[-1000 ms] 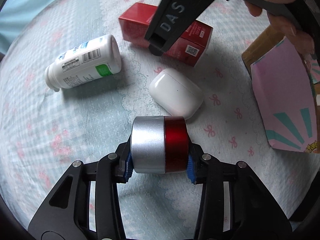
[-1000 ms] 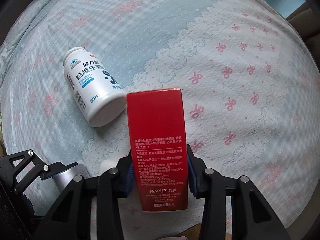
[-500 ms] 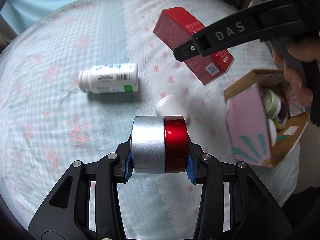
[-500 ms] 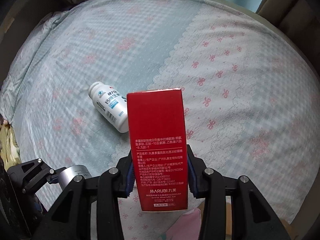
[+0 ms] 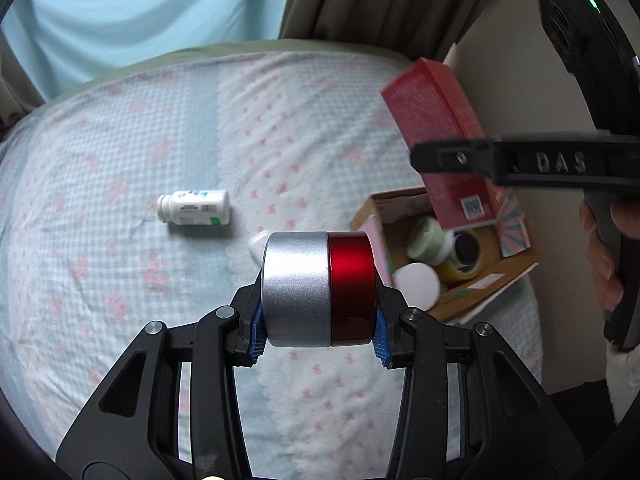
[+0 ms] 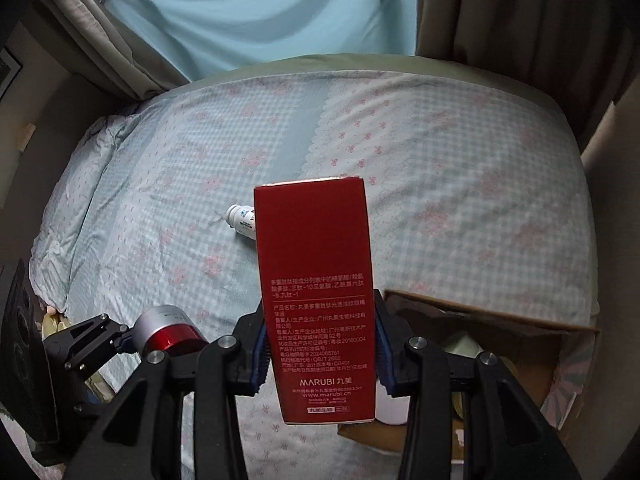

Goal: Organize rigid objects
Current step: 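Carry the silver-red jar and red box over the cardboard box with both tools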

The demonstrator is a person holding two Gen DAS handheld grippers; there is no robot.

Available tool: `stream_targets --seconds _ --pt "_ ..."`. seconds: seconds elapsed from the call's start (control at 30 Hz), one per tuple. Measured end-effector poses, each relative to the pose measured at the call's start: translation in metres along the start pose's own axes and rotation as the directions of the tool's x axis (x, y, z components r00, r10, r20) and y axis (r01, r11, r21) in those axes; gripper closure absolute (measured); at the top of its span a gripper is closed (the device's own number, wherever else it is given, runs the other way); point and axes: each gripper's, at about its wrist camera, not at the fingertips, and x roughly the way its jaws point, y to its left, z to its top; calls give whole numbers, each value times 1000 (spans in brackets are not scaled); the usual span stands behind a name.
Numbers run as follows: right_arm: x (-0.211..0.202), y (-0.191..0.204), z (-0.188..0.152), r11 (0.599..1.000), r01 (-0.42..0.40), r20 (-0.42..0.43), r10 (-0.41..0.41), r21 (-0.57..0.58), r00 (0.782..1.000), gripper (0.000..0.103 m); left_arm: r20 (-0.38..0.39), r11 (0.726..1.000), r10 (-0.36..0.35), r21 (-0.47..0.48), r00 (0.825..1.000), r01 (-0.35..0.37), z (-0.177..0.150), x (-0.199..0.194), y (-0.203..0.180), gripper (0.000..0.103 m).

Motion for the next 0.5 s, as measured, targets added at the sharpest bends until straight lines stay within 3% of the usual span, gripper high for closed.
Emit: stream_targets --seconds 0.27,0.5 --pt "-61 -70 -53 993 60 25 -63 98 998 64 35 998 -52 21 998 52 15 -17 -68 66" --pt "-81 -141 -84 976 94 15 -99 195 995 64 11 996 -77 37 997 77 24 4 -124 66"
